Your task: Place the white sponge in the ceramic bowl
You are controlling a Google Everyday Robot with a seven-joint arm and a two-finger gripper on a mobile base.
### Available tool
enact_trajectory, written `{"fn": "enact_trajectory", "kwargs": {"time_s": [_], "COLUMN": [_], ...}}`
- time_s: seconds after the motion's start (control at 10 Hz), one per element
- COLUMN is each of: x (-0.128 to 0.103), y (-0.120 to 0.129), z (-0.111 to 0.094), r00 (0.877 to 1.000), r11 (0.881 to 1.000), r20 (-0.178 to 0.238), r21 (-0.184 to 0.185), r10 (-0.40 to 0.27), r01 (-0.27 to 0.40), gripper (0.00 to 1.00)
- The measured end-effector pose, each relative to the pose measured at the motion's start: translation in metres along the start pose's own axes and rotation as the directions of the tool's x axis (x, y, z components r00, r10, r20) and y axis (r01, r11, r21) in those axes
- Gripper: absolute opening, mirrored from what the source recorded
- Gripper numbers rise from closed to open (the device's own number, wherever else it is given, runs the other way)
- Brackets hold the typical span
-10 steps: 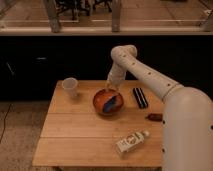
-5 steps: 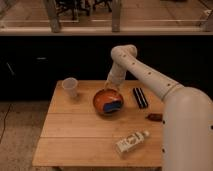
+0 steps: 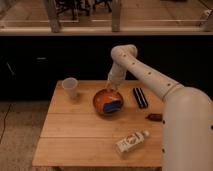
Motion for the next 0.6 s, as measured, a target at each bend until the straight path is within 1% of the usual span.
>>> {"fn": "enact_trajectory", "kwargs": {"time_s": [0.4, 0.5, 0.6], "x": [0.0, 0.0001, 0.0002], "y": [-0.0002, -0.0003, -0.0002], "z": [-0.0007, -0.0009, -0.0011], "r00": [1.0, 1.0, 1.0], "r11": [1.0, 1.0, 1.0], "r20": [-0.005, -0.006, -0.007], "r21": [-0.001, -0.001, -0.001], "r10": [-0.005, -0.006, -0.007], "r01": [0.005, 0.006, 0.007], "gripper": [0.35, 0.36, 0.4]}}
